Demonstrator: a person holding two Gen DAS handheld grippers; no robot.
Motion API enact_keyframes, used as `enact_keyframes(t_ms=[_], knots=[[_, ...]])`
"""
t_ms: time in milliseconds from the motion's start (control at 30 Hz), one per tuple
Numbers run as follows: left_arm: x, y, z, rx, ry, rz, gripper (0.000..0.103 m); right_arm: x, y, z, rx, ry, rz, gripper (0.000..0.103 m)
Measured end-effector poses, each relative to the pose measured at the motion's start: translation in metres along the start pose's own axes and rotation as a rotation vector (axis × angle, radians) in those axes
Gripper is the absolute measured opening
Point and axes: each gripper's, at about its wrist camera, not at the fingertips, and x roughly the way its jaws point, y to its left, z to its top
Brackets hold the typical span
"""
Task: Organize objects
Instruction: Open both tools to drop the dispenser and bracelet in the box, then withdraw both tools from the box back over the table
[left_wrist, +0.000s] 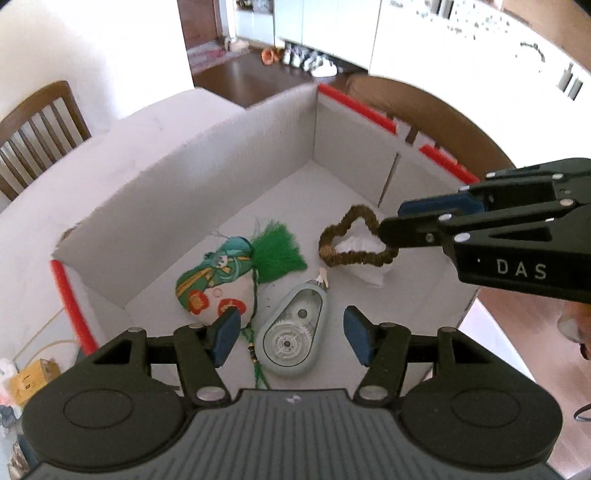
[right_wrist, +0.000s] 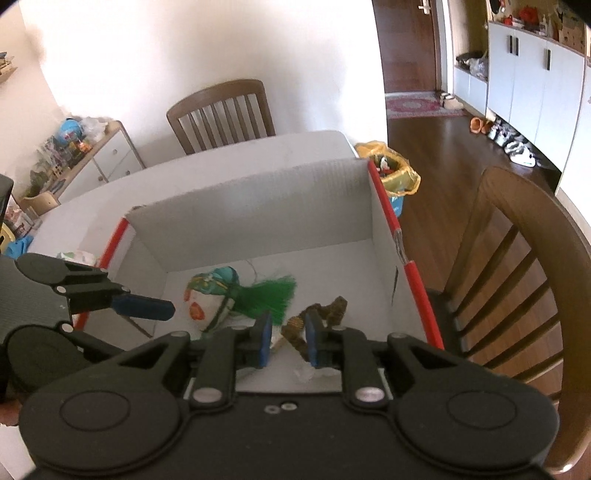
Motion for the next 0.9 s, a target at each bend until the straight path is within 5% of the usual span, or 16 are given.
enact_keyframes(t_ms=[900], knots=[[-0.126,0.058,-0.074,-0.153,-0.33,-0.021,0.061,-0.064,0.102,-0.02,-0.053,-0.143,0.009,0.029]])
